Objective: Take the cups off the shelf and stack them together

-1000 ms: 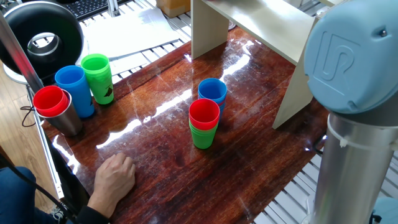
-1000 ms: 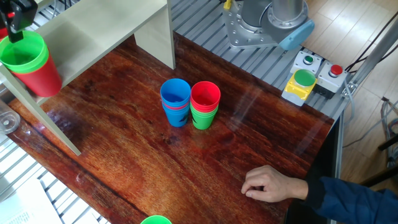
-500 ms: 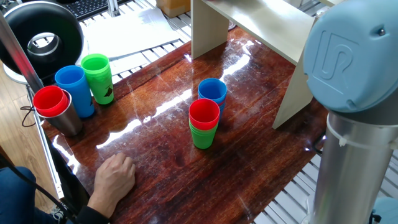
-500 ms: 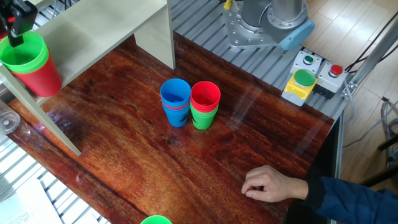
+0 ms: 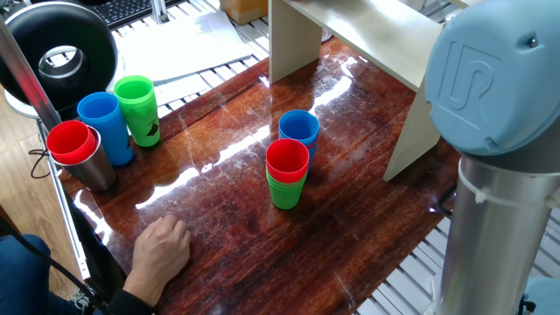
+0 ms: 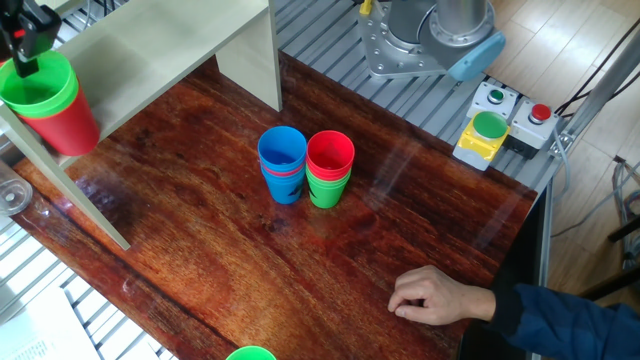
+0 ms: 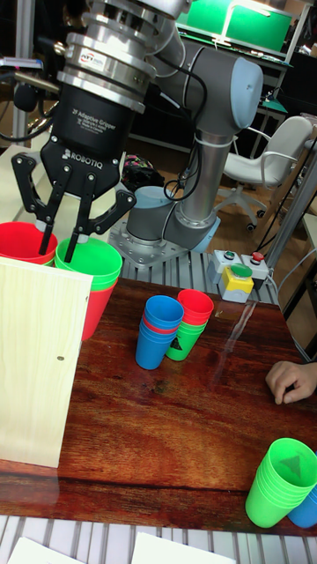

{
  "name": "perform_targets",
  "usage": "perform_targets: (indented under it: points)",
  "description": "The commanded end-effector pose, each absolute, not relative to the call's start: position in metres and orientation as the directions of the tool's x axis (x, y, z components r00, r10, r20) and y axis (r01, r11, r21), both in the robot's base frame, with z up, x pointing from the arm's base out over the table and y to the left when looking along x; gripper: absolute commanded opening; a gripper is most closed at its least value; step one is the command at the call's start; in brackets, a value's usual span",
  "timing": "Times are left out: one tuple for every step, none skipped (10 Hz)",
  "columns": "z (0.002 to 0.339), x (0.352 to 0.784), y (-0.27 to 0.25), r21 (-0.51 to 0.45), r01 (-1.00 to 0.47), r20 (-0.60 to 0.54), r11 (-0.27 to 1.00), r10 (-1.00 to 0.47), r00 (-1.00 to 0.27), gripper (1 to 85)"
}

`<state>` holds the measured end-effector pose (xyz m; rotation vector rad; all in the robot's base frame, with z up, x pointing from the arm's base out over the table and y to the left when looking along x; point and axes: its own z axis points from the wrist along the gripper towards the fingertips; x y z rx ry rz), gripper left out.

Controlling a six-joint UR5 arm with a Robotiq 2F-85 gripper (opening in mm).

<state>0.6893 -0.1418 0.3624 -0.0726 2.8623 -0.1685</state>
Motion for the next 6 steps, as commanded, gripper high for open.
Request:
perform_targets:
  points:
    - [0.3618,0.6886,-0.1390,-0.105,-0.031,-0.266,0.994,-0.058,-0.962,24.0]
    - [0.3617,0.6887,-0.1393,-0.106,-0.033,-0.266,0.994,-0.060,-0.962,22.0]
    - [0.3616,0.6880,-0.1397,-0.105,-0.025,-0.264,0.994,-0.052,-0.963,19.3]
    - [0.3614,0.6877,-0.1390,-0.099,-0.013,-0.264,0.995,-0.039,-0.964,12.7]
    - [0.3616,0.6871,-0.1408,-0.103,-0.006,-0.261,0.995,-0.033,-0.965,7.7]
    - [0.3619,0.6862,-0.1426,-0.108,-0.003,-0.257,0.994,-0.031,-0.966,2.7]
